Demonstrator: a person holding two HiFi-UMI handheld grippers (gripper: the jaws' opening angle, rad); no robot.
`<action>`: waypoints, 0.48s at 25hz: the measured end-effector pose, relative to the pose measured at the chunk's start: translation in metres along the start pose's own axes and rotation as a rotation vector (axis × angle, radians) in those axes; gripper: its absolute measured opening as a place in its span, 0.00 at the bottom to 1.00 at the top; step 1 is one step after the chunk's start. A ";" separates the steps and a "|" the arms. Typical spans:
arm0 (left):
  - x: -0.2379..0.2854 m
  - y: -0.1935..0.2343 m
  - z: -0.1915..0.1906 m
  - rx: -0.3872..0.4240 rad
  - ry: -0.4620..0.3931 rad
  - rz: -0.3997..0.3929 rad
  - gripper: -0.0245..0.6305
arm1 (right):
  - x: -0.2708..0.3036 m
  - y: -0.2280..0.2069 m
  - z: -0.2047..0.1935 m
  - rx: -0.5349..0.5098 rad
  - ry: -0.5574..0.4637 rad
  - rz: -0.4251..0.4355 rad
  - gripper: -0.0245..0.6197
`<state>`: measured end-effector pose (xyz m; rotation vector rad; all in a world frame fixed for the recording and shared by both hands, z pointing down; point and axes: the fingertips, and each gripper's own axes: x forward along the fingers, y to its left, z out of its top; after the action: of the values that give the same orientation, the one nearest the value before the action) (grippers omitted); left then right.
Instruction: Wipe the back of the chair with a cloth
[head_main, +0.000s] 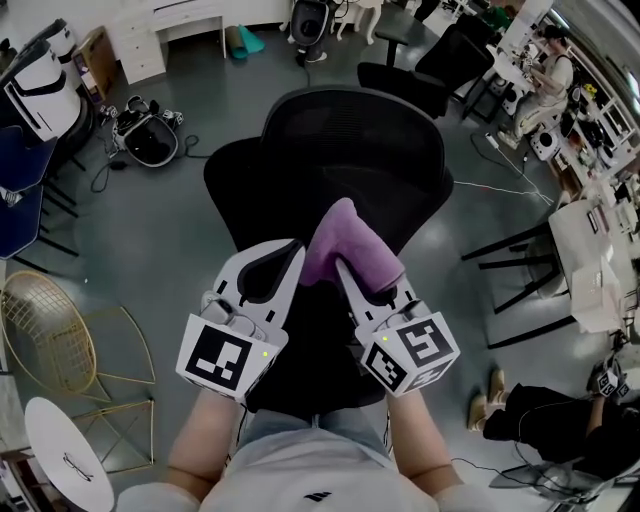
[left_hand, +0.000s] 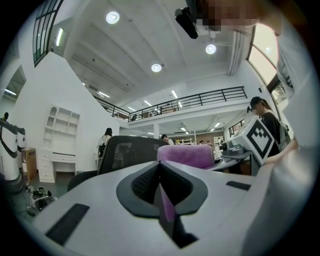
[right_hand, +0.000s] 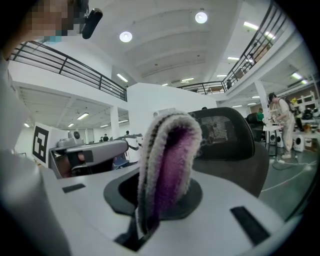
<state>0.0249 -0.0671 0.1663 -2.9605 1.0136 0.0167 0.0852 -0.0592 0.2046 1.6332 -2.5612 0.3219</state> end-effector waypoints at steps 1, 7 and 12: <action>0.002 0.001 -0.001 0.001 0.003 0.003 0.06 | 0.003 -0.002 0.000 0.001 0.001 0.002 0.12; 0.012 0.010 -0.003 -0.011 0.016 0.034 0.06 | 0.020 -0.011 0.006 -0.003 0.007 0.030 0.12; 0.016 0.020 -0.008 -0.019 0.026 0.042 0.06 | 0.044 -0.017 0.010 -0.011 0.010 0.037 0.12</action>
<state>0.0250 -0.0929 0.1737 -2.9638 1.0853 -0.0119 0.0822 -0.1075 0.2052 1.5775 -2.5839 0.3181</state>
